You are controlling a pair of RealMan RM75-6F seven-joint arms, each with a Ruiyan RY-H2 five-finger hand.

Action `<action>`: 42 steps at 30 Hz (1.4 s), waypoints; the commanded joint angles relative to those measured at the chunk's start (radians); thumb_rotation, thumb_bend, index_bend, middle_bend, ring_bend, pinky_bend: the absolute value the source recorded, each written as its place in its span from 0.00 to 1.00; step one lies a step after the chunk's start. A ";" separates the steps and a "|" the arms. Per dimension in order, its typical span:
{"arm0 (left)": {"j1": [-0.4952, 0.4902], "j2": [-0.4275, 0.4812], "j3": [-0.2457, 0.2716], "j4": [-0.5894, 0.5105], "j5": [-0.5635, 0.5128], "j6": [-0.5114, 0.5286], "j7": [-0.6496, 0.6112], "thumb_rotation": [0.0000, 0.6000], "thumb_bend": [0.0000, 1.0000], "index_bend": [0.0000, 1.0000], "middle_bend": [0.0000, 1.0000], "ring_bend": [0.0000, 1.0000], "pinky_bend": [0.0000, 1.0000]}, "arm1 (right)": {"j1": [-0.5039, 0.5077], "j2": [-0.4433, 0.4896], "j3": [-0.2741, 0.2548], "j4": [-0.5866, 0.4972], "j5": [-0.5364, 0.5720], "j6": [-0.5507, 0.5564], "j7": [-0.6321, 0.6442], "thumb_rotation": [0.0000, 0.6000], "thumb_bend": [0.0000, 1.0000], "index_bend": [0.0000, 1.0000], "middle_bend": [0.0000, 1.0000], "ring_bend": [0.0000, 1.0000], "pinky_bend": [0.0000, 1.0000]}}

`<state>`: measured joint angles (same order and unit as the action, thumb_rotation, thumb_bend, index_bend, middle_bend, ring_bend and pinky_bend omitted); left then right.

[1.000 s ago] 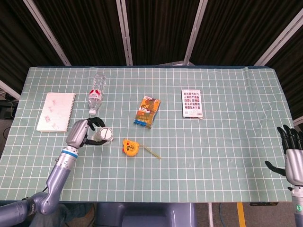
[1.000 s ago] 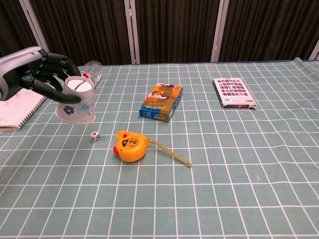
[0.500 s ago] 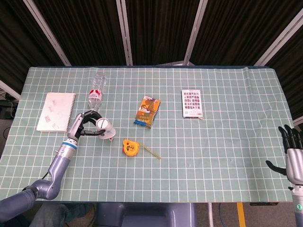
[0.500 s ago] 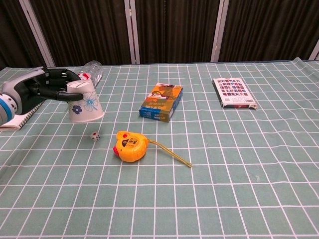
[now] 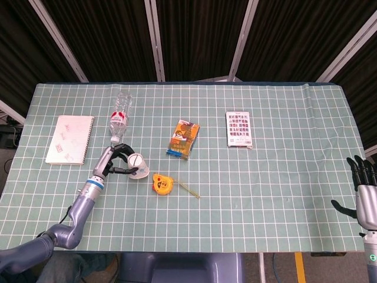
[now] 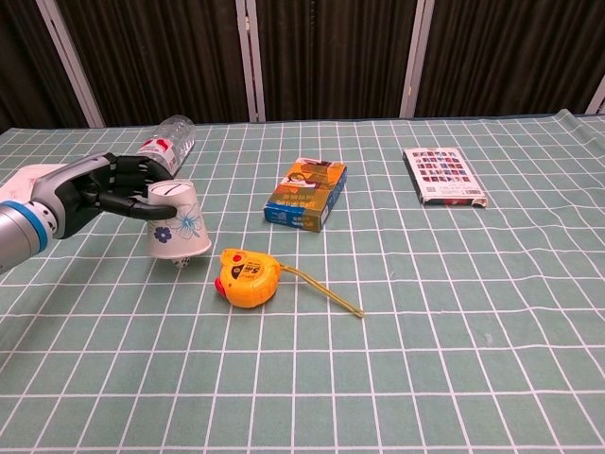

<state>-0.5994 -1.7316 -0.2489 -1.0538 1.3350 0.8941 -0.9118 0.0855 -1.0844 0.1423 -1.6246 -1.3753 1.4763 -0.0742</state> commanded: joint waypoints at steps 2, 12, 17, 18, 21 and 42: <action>-0.001 -0.008 0.009 0.012 0.001 0.003 0.009 1.00 0.00 0.48 0.40 0.35 0.43 | 0.000 0.000 0.000 0.000 -0.001 0.001 0.000 1.00 0.00 0.00 0.00 0.00 0.00; 0.027 0.023 0.053 -0.019 0.060 0.075 -0.011 1.00 0.00 0.04 0.00 0.00 0.00 | -0.002 0.007 -0.005 -0.006 -0.010 0.002 0.006 1.00 0.00 0.00 0.00 0.00 0.00; 0.058 0.082 0.080 -0.087 0.109 0.151 -0.015 1.00 0.00 0.00 0.00 0.00 0.00 | -0.004 0.012 -0.009 -0.013 -0.025 0.010 0.010 1.00 0.00 0.00 0.00 0.00 0.00; 0.067 0.097 0.084 -0.105 0.120 0.175 -0.009 1.00 0.00 0.00 0.00 0.00 0.00 | -0.005 0.013 -0.010 -0.015 -0.028 0.013 0.011 1.00 0.00 0.00 0.00 0.00 0.00; 0.117 0.165 0.100 -0.165 0.178 0.316 0.097 1.00 0.00 0.00 0.00 0.00 0.00 | -0.010 0.018 -0.014 -0.022 -0.044 0.025 0.017 1.00 0.00 0.00 0.00 0.00 0.00; 0.457 0.519 0.247 -0.662 0.129 0.662 0.990 1.00 0.00 0.00 0.00 0.00 0.00 | -0.038 0.049 -0.043 -0.053 -0.142 0.091 0.069 1.00 0.00 0.00 0.00 0.00 0.00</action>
